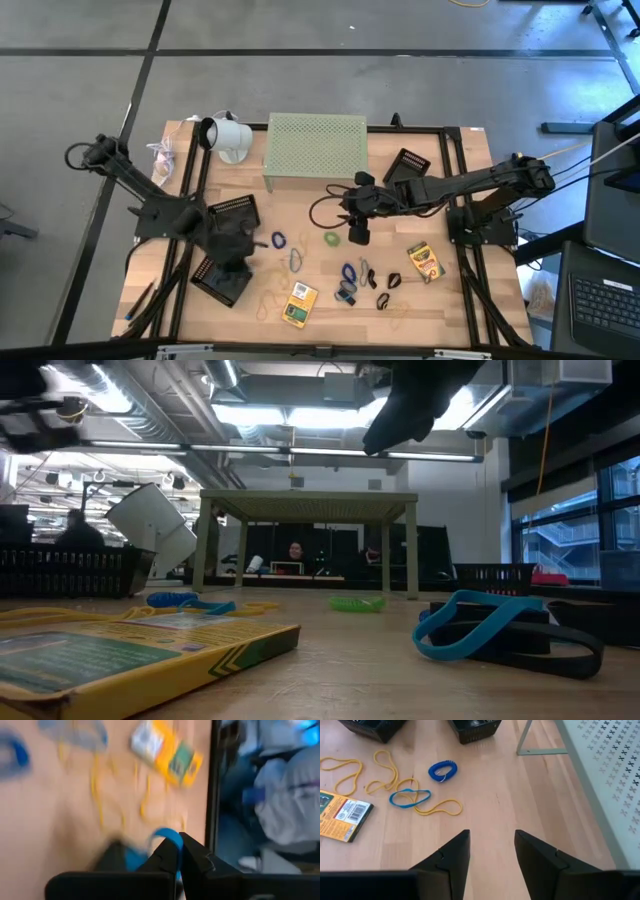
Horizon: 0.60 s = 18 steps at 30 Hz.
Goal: Pick & Place Office Desk Supplies
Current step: Put the blue rubber band into the bottom left black bin
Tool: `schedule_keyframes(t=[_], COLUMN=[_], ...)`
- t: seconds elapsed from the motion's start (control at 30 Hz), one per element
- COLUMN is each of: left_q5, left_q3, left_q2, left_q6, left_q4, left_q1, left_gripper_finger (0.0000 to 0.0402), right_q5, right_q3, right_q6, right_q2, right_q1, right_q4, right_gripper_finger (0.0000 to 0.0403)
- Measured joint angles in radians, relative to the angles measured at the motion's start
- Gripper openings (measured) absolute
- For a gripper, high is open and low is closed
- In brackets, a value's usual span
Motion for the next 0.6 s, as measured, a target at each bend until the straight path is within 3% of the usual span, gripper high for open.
schedule_keyframes(t=[0.23, 0.4, 0.6], left_q5=[-0.057, -0.084, -0.078], left_q3=[0.000, 0.000, 0.000], left_q2=[0.006, 0.016, 0.016], left_q6=[-0.237, -0.418, -0.477], left_q4=[-0.137, -0.207, -0.212], left_q1=[-0.135, -0.151, -0.151], left_gripper_finger=[0.0008, 0.0031, 0.0075], right_q5=[0.004, 0.004, 0.004], right_q3=[0.000, 0.000, 0.000], right_q6=[-0.002, -0.003, -0.002], right_q2=[0.000, 0.001, 0.001], right_q1=[0.000, 0.000, 0.000], right_q4=[0.007, 0.007, 0.007], right_gripper_finger=[0.0153, 0.0153, 0.0153])
